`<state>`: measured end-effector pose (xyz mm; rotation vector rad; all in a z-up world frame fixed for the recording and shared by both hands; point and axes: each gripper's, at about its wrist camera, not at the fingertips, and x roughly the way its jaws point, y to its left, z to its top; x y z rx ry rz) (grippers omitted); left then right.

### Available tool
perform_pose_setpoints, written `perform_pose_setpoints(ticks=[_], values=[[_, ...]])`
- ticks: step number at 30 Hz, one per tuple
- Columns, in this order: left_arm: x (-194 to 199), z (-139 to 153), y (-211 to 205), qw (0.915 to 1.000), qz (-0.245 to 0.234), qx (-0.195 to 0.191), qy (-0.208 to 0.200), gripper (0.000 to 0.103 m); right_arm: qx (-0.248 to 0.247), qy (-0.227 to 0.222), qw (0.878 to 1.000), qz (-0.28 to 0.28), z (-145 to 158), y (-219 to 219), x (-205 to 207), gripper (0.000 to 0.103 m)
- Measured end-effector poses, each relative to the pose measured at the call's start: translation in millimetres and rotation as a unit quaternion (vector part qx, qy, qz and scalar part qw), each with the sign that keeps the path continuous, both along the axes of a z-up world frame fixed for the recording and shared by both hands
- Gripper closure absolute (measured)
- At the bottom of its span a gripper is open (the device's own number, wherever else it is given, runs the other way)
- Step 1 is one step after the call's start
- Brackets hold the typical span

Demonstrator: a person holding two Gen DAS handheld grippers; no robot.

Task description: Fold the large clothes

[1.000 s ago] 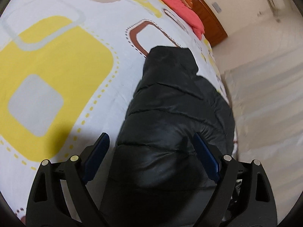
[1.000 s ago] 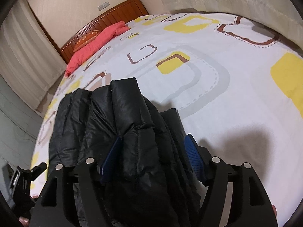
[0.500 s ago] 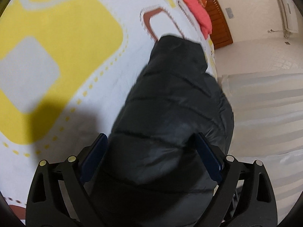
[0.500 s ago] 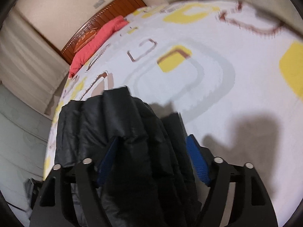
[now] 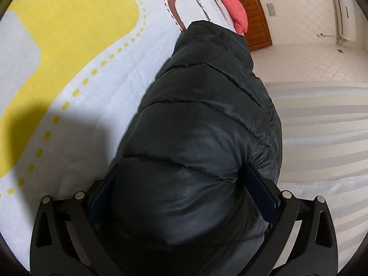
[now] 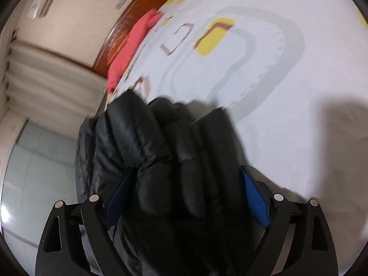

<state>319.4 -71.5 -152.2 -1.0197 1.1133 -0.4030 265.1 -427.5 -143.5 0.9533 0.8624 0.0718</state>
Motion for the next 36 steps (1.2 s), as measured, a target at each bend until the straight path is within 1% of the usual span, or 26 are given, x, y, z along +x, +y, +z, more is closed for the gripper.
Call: perform_pose_setpoints(ticks=[1, 2, 3, 4, 6, 9, 12, 14, 17, 20, 25, 27, 31, 33, 36], values=[[0, -1, 0, 1.0, -0.005, -0.003, -0.003, 0.002, 0.0, -0.004, 1.0, 0.008, 0, 2, 0, 0.016], [0, 0, -1, 0.9999, -0.009, -0.005, -0.009, 0.002, 0.002, -0.006, 1.0, 0.012, -1, 3, 1, 0.019], [1, 0, -2, 0.9999, -0.01, -0.003, -0.012, 0.003, 0.007, -0.009, 1.0, 0.015, -2, 5, 1, 0.025], [0, 2, -3, 0.9998, -0.011, 0.0, -0.016, 0.004, 0.009, -0.012, 1.0, 0.017, -3, 6, 0, 0.028], [-2, 5, -4, 0.9997, -0.01, 0.008, -0.023, 0.01, 0.011, -0.017, 1.0, 0.018, -4, 8, -1, 0.042], [-9, 10, -5, 0.9993, -0.01, 0.014, -0.033, 0.018, 0.008, -0.029, 0.999, 0.014, -2, 12, -6, 0.052], [-11, 18, -7, 0.9984, -0.014, 0.025, -0.049, 0.022, -0.007, -0.039, 0.999, 0.01, 5, 18, -10, 0.057], [-12, 24, -7, 0.9977, -0.016, 0.032, -0.058, 0.022, -0.011, -0.045, 0.999, 0.007, 9, 23, -13, 0.058], [-15, 36, 0, 0.9963, -0.016, 0.045, -0.072, 0.023, -0.002, -0.052, 0.999, 0.006, 13, 29, -13, 0.059], [-17, 49, 12, 0.9947, -0.012, 0.056, -0.085, 0.023, 0.007, -0.059, 0.998, 0.01, 16, 39, -4, 0.06], [-6, 72, 49, 0.9918, 0.004, 0.074, -0.104, 0.023, 0.031, -0.072, 0.997, 0.026, 25, 69, 26, 0.06], [2, 76, 62, 0.9914, 0.011, 0.077, -0.105, 0.023, 0.037, -0.076, 0.996, 0.033, 29, 83, 42, 0.06], [20, 78, 89, 0.9901, 0.025, 0.089, -0.106, 0.023, 0.048, -0.078, 0.995, 0.046, 31, 107, 73, 0.06], [29, 72, 98, 0.9905, 0.03, 0.09, -0.099, 0.023, 0.05, -0.072, 0.995, 0.053, 27, 117, 87, 0.06], [38, 55, 109, 0.9925, 0.036, 0.089, -0.075, 0.023, 0.048, -0.054, 0.996, 0.059, 15, 127, 99, 0.06]])
